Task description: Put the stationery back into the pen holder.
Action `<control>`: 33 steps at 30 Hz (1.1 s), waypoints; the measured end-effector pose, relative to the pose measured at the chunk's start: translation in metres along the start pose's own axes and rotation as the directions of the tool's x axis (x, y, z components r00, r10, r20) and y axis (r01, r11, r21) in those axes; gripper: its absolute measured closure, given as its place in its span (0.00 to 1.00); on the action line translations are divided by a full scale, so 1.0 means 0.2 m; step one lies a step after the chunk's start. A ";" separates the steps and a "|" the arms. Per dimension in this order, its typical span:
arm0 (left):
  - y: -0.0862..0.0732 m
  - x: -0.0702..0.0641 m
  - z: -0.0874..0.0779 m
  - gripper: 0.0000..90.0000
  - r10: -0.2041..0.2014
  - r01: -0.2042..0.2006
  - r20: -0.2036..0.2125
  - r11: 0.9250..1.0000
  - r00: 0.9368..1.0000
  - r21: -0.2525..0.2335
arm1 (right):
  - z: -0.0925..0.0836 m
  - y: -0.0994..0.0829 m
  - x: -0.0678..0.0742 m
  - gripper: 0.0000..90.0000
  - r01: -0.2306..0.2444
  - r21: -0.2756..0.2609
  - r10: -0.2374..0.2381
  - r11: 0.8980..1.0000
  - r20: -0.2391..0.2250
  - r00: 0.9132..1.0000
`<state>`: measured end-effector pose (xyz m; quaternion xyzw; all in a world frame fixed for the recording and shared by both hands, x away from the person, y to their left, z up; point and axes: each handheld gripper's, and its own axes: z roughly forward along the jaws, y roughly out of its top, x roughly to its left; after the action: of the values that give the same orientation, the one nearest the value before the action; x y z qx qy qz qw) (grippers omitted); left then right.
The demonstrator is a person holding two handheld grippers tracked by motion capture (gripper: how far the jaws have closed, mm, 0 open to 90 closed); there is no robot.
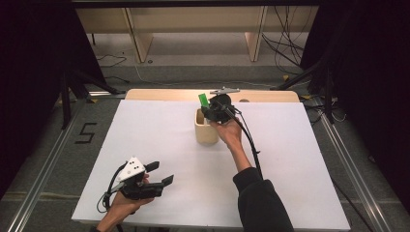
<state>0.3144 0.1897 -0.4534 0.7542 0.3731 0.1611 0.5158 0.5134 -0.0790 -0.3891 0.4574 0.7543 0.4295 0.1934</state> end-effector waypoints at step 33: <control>0.00 0.00 0.00 0.27 0.000 0.000 -0.001 1.000 1.000 0.003 | -0.09 0.01 -0.03 0.46 -0.038 -0.042 0.036 0.998 -0.047 0.998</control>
<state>0.3145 0.1893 -0.4534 0.7547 0.3737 0.1610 0.5146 0.5048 -0.0925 -0.3781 0.4567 0.7406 0.4596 0.1778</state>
